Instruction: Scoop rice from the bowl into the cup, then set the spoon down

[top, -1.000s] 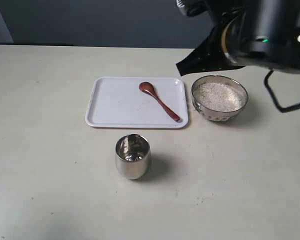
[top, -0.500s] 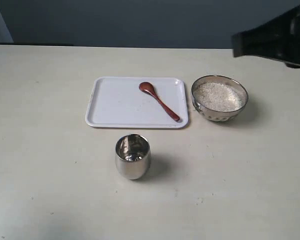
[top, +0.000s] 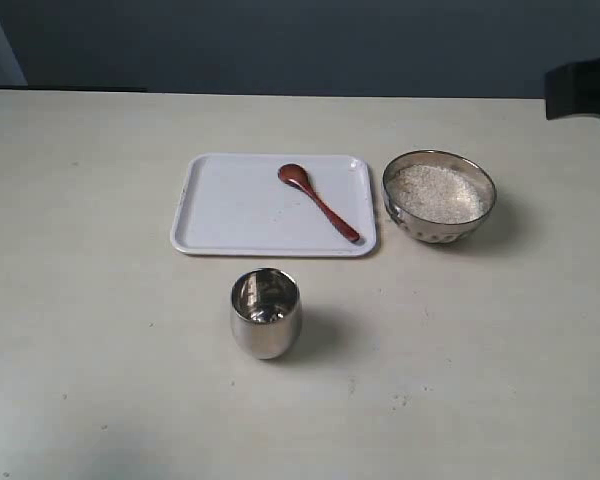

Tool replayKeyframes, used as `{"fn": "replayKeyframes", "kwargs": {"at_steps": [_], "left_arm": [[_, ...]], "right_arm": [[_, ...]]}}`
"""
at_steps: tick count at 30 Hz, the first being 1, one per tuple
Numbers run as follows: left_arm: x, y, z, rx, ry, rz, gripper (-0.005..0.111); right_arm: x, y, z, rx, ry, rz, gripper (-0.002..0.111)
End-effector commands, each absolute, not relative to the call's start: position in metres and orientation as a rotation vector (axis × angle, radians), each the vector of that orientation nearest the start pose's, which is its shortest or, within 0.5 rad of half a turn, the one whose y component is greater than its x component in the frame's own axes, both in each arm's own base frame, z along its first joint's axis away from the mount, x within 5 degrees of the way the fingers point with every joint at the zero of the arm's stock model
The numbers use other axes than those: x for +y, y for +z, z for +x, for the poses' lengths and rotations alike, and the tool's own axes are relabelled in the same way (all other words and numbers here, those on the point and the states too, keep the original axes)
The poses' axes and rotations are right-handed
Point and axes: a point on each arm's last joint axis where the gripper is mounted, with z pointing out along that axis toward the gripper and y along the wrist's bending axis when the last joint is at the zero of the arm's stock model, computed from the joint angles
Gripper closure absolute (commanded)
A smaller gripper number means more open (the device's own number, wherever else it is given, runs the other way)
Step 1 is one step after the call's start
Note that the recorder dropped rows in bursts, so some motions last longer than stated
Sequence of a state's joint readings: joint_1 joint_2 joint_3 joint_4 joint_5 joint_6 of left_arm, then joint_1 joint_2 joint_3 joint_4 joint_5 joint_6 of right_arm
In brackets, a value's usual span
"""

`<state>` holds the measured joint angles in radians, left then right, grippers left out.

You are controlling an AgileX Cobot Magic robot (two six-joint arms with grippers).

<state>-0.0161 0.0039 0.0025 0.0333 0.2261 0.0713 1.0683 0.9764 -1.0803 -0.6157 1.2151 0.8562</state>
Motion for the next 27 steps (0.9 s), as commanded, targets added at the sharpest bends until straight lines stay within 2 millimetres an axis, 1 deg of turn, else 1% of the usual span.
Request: {"fn": "replayKeyframes", "kwargs": {"at_steps": [1, 3, 6, 8, 11, 12, 15, 18, 19, 22, 24, 27], "left_arm": [[0.0, 0.194, 0.056, 1.696, 0.069, 0.101, 0.106], [0.0, 0.194, 0.056, 1.696, 0.069, 0.101, 0.106], [0.0, 0.194, 0.056, 1.696, 0.069, 0.101, 0.106], [0.0, 0.194, 0.056, 1.696, 0.069, 0.101, 0.106], [0.0, 0.194, 0.056, 1.696, 0.069, 0.101, 0.106], [0.0, 0.194, 0.056, 1.696, 0.069, 0.101, 0.106], [0.0, 0.194, 0.056, 1.696, 0.069, 0.101, 0.106], [0.0, 0.194, 0.056, 1.696, 0.069, 0.101, 0.106], [0.0, 0.194, 0.056, 1.696, 0.069, 0.101, 0.106], [0.0, 0.194, 0.056, 1.696, 0.069, 0.101, 0.106], [0.0, 0.194, 0.056, 1.696, 0.069, 0.101, 0.106], [0.0, 0.194, 0.056, 1.696, 0.069, 0.101, 0.106]], "right_arm": [[0.112, 0.39, 0.123, 2.249, 0.042, -0.314, 0.108], [0.11, 0.394, 0.129, 2.199, 0.033, -0.305, 0.108], [0.104, 0.396, 0.147, 2.12, 0.069, -0.288, 0.108], [0.098, 0.393, 0.16, 2.033, 0.129, -0.296, 0.108], [0.085, 0.377, 0.167, 1.919, 0.239, -0.282, 0.108], [0.079, 0.374, 0.165, 1.878, 0.279, -0.262, 0.108], [0.055, 0.349, 0.154, 1.829, 0.296, -0.144, 0.108], [0.032, 0.316, 0.133, 1.814, 0.259, -0.039, 0.108], [0.023, 0.308, 0.123, 1.79, 0.237, 0.009, 0.108], [0.007, 0.284, 0.102, 1.749, 0.174, 0.107, 0.108], [0.0, 0.275, 0.09, 1.71, 0.14, 0.17, 0.108], [-0.007, 0.262, 0.078, 1.668, 0.099, 0.238, 0.108]]}}
